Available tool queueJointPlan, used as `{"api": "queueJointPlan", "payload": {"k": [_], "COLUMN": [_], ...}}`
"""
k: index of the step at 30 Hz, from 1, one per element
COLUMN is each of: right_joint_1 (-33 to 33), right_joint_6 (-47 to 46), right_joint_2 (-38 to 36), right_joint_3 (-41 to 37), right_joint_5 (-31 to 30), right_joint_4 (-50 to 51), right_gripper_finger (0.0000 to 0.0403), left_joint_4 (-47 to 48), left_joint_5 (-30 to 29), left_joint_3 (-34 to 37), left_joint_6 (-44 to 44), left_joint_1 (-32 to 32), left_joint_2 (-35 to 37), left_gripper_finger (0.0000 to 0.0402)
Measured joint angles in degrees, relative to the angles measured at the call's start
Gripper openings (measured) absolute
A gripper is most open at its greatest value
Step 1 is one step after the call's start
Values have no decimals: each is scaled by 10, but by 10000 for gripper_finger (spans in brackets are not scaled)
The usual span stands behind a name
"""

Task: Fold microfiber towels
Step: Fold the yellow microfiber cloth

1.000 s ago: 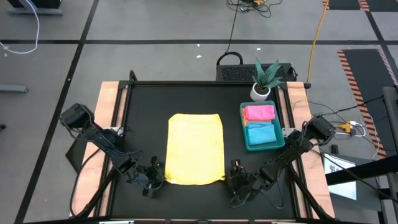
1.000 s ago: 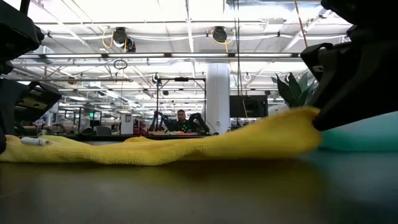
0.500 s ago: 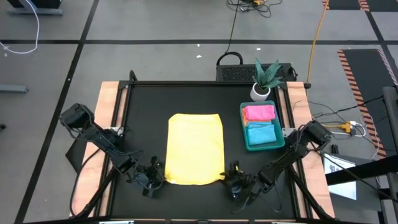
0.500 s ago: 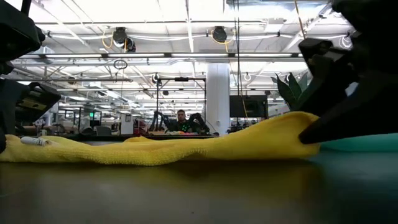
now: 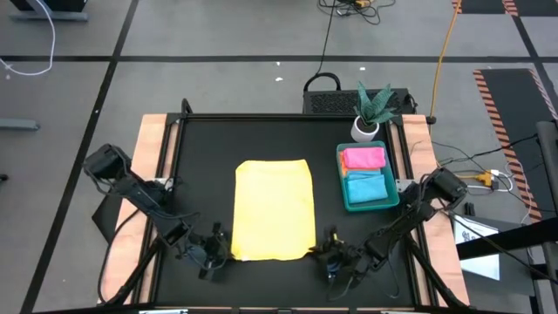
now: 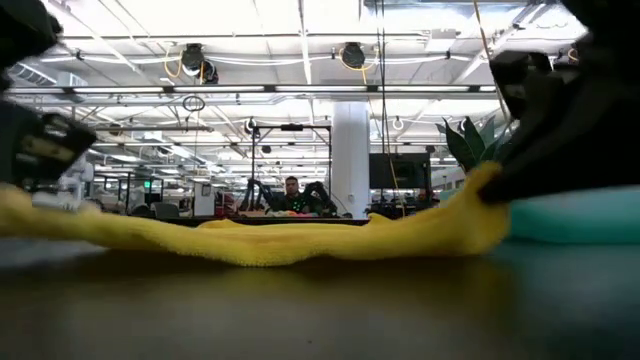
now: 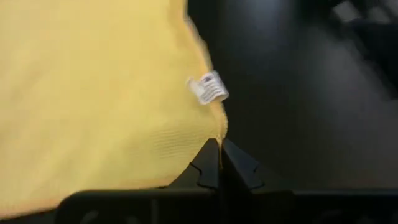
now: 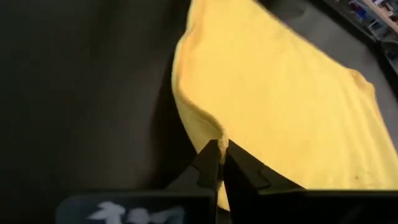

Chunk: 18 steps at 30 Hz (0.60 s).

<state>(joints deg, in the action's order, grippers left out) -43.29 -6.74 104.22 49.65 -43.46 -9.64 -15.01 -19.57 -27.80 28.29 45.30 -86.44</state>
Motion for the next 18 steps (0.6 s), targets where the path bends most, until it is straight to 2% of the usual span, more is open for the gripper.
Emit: {"api": "queueJointPlan", "payload": {"k": [7, 11, 15, 18], "right_joint_1": [-19, -40, -52, -47], "right_joint_6": [-6, 39, 96, 131], "right_joint_2": [-80, -135, -194, -243], "right_joint_3": [1, 1, 1, 1], "right_joint_5": [1, 2, 1, -3], "right_joint_4": [-48, -137, -238, -273], "right_gripper_finger": [2, 2, 1, 1], "left_joint_4": [79, 144, 182, 210], "left_joint_5": [-26, -63, -146, -238], "left_joint_3": [-87, -156, -231, -280], "left_joint_6": [-60, -87, -123, -187], "left_joint_1": [30, 53, 71, 81], "left_joint_2": [53, 91, 126, 151], "left_gripper_finger": [4, 3, 7, 3]}}
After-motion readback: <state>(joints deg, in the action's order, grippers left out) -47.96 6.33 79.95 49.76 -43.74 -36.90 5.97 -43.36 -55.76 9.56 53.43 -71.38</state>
